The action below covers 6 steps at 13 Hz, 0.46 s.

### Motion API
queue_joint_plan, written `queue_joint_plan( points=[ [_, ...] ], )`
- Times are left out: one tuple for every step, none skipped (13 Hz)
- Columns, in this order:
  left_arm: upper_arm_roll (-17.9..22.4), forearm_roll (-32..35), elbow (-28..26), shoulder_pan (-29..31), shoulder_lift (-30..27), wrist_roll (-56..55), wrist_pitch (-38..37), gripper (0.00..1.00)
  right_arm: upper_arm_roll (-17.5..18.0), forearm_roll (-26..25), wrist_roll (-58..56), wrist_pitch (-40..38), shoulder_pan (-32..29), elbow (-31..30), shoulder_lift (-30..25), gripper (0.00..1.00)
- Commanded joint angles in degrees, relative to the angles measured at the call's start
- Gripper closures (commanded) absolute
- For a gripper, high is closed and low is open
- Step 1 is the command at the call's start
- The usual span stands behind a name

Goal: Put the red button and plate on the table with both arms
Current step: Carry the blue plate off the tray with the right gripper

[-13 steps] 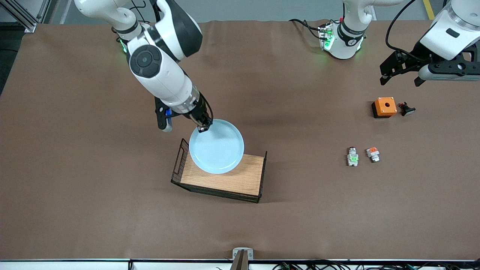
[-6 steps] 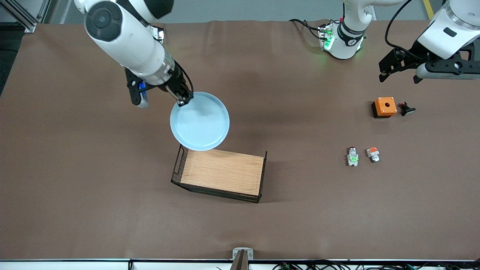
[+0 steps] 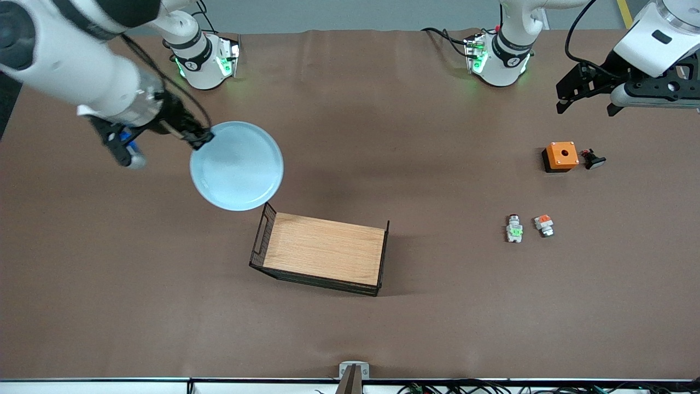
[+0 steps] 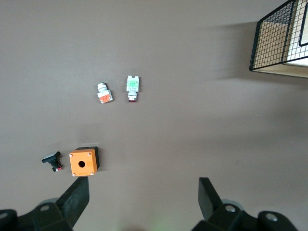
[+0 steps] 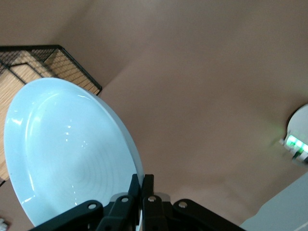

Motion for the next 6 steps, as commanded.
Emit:
queue_joint_plan(
  points=[
    [-0.4,0.7,-0.4,0.3,-0.8,0.5,-0.5,0.0,-5.3,0.7,-13.6,0.4,-0.1,-5.1,-2.1,0.99],
    [-0.4,0.7,-0.3,0.2,-0.8,0.5,-0.5,0.0,-7.5,0.7,-17.5,0.8,0.0,-6.4,-2.3,0.99],
    [-0.4,0.7,-0.3,0.2,-0.8,0.5,-0.5,0.0,-9.8,0.7,-22.2,1.2,0.0,-7.4,-2.3,0.99],
    [-0.4,0.7,-0.3,0.2,-0.8,0.5,-0.4,0.0,-12.3,0.7,-28.3,1.8,0.0,-8.5,-2.2,0.99],
    [-0.4,0.6,-0.3,0.2,-0.8,0.5,-0.3,0.0,-14.8,0.7,-33.6,3.0,0.0,-9.9,-2.2,0.99],
    [-0.4,0.6,-0.4,0.2,-0.8,0.4,-0.2,0.0,-17.4,0.7,-39.7,4.7,0.0,-12.1,-2.2,0.99]
  ],
)
